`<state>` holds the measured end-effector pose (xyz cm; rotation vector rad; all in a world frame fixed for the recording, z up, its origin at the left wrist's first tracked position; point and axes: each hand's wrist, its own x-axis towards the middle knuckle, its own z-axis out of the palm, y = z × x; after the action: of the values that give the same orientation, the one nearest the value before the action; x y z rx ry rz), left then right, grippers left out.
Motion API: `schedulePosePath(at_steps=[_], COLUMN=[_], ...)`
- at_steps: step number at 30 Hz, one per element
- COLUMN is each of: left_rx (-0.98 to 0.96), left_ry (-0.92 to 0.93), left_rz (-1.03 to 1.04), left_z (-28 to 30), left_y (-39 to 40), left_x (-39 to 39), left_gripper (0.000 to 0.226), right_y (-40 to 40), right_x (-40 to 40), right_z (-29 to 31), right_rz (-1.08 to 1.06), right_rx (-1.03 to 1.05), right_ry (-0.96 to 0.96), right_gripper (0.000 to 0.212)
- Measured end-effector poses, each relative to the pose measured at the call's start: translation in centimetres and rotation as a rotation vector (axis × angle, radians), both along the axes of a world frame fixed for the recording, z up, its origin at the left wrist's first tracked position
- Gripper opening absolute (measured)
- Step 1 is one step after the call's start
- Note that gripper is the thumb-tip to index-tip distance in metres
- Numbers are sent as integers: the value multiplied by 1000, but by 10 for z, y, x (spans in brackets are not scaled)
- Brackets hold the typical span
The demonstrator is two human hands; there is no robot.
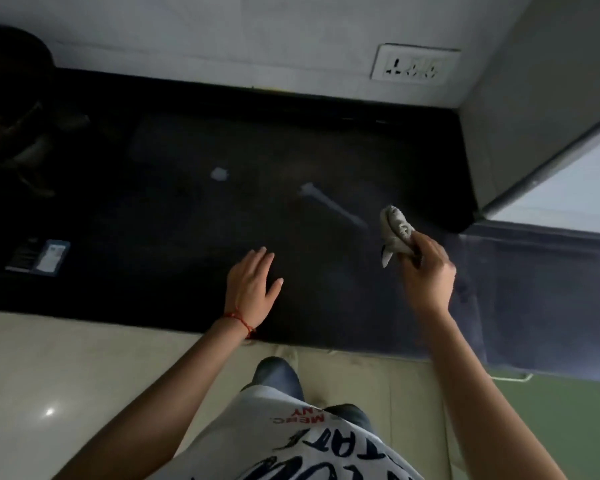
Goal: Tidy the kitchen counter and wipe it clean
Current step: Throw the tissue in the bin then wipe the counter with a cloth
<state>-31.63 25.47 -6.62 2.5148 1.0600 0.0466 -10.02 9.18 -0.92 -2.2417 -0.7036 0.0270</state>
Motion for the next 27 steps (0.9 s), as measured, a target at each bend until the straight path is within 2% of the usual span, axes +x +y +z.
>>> schedulePosePath(at_steps=[4, 9, 14, 18, 21, 23, 25, 27], left_rx=[53, 117, 147, 164, 144, 142, 149, 150], left_ry=[138, 184, 220, 220, 193, 191, 200, 219], left_rz=[-44, -111, -109, -101, -93, -83, -86, -88], left_z=[-10, -14, -19, -19, -20, -20, -20, -20], left_y=[23, 36, 36, 35, 35, 35, 35, 36], left_x=[16, 19, 18, 19, 18, 17, 18, 18], left_gripper=[52, 55, 55, 54, 54, 55, 55, 54], right_y=[22, 37, 87, 104, 69, 54, 73, 108], right_x=[-5, -13, 29, 40, 2, -10, 7, 29], right_z=[-37, -53, -50, -52, -60, -64, -61, -54], right_rz=[263, 220, 258, 274, 434, 535, 569, 523], right_rx=[-302, -456, -598, -579, -500, -503, -488, -541], right_ry=[-80, -2, -6, -45, -203, -238, -269, -209], right_gripper=[43, 61, 60, 59, 52, 49, 49, 55])
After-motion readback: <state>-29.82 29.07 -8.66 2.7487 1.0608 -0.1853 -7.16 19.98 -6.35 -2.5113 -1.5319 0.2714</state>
